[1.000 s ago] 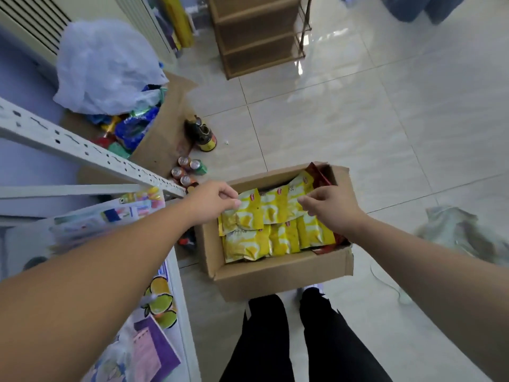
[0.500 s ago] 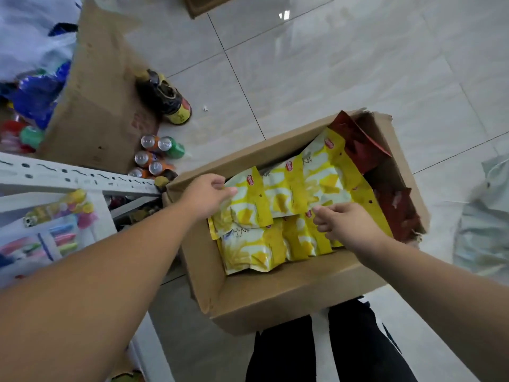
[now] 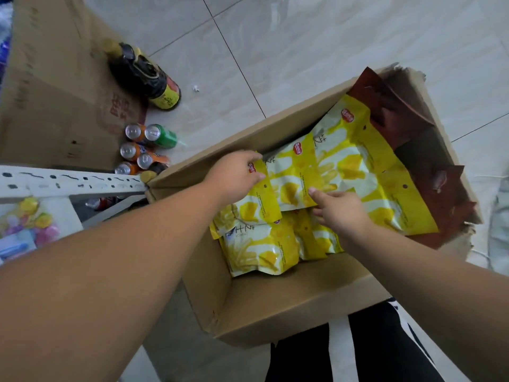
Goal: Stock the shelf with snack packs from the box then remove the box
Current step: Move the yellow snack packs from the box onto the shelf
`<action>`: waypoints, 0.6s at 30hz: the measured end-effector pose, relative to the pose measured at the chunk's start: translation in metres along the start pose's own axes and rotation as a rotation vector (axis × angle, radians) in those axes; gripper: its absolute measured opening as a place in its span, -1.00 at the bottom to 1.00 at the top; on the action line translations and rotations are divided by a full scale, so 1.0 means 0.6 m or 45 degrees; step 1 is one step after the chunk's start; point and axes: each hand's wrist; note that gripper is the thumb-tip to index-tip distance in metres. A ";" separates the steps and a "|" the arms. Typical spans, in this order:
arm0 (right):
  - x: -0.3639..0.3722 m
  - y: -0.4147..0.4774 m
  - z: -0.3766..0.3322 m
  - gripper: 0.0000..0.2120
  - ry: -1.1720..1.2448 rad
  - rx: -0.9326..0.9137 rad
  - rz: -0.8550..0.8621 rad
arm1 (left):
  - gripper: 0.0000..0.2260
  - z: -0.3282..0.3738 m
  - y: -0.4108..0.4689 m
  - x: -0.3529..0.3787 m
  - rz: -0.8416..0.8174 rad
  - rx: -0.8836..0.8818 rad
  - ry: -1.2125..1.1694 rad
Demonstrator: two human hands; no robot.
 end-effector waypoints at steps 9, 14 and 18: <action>0.006 0.044 0.025 -0.54 0.084 0.058 -0.046 | -0.53 -0.020 0.066 0.016 -0.354 0.231 0.476; 0.006 0.061 0.040 -0.60 0.072 0.051 -0.036 | -0.69 -0.016 0.077 0.033 -0.356 0.227 0.597; 0.002 0.055 0.044 -0.66 -0.009 -0.007 -0.004 | -0.84 -0.019 0.071 0.024 -0.345 0.222 0.703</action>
Point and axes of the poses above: each hand's wrist, its own y-axis towards the middle knuckle, its own x-axis out of the palm, z = x × y, and after that the axes turned 10 degrees about x, right-handed
